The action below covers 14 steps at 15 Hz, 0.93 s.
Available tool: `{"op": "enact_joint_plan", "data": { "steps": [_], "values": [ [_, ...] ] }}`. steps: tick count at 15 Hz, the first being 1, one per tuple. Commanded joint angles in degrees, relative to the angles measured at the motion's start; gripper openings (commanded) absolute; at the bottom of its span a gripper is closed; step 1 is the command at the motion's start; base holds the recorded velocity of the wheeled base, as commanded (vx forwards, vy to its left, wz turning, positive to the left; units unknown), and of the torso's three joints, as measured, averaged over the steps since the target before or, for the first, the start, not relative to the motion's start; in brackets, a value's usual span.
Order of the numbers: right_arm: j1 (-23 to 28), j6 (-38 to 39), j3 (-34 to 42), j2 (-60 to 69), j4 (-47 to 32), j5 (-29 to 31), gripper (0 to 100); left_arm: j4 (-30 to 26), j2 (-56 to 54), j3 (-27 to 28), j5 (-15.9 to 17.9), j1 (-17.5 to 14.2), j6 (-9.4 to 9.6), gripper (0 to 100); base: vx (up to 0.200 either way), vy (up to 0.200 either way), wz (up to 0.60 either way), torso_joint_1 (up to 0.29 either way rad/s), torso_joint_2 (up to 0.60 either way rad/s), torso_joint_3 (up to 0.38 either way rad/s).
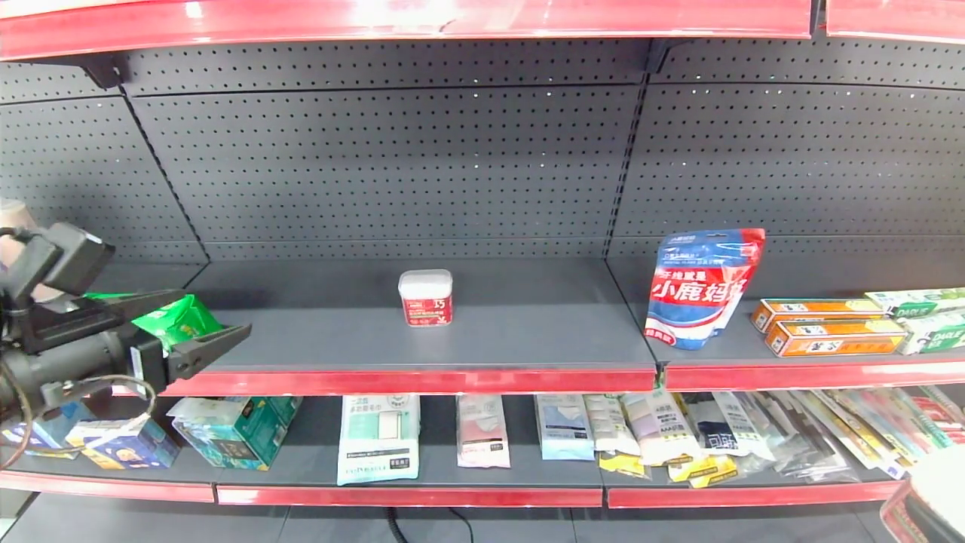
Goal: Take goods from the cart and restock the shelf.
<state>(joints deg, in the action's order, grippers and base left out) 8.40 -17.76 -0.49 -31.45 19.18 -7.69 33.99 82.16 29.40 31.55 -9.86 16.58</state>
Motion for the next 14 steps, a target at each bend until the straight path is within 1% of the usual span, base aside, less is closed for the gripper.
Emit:
{"op": "enact_joint_plan", "data": {
  "steps": [1, 2, 4, 5, 7, 9, 10, 13, 14],
  "values": [
    [0.0, -0.5, 0.2, 0.0, 0.0, 2.0, 0, 6.5, 20.8, 9.1, 10.7, -2.7, 7.41, 100, 0.000, 0.000, 0.00, 0.000, 0.00, 0.000],
    [0.0, -0.6, 0.3, 0.1, 0.0, 2.9, 0, 6.4, 24.0, 11.9, 12.9, -2.3, 7.41, 100, 0.000, 0.000, 0.00, 0.000, 0.00, 0.000],
    [0.0, -1.3, 0.2, 0.0, -0.1, 3.3, 0, 6.6, 29.4, 17.1, 15.9, -1.0, 7.68, 100, 0.000, 0.000, 0.00, 0.000, 0.00, 0.000],
    [0.0, -2.1, 0.3, -0.3, -0.2, 3.3, 0, 6.6, 32.4, 20.0, 18.0, -0.2, 7.68, 100, 0.000, 0.000, 0.00, 0.000, 0.00, 0.000],
    [0.0, -2.2, 0.2, 0.2, -2.9, 3.3, 0, 6.7, 36.7, 23.9, 20.6, 1.9, 7.59, 100, 0.000, 0.000, 0.00, 0.000, 0.00, 0.000],
    [0.0, -2.3, 0.3, 1.5, -4.8, 3.4, 0, 6.8, 39.6, 26.9, 23.4, 3.2, 7.50, 100, 0.000, 0.000, 0.00, 0.000, 0.00, 0.000],
    [0.0, -2.5, 0.3, 2.9, -6.5, 3.4, 0, 7.0, 41.2, 29.1, 24.0, 4.1, 7.50, 100, 0.000, 0.000, 0.00, 0.000, 0.00, 0.000],
    [0.0, -3.0, 0.1, 7.7, -11.8, 3.6, 0, 6.8, 45.8, 36.4, 24.0, 6.6, 7.24, 100, 0.000, 0.000, 0.00, 0.000, 0.00, 0.000],
    [0.0, -3.0, 0.0, 8.7, -13.0, 3.6, 0, 6.6, 46.4, 37.5, 24.0, 6.9, 7.24, 100, 0.000, 0.000, 0.00, 0.000, 0.00, 0.000]
  ]
}}
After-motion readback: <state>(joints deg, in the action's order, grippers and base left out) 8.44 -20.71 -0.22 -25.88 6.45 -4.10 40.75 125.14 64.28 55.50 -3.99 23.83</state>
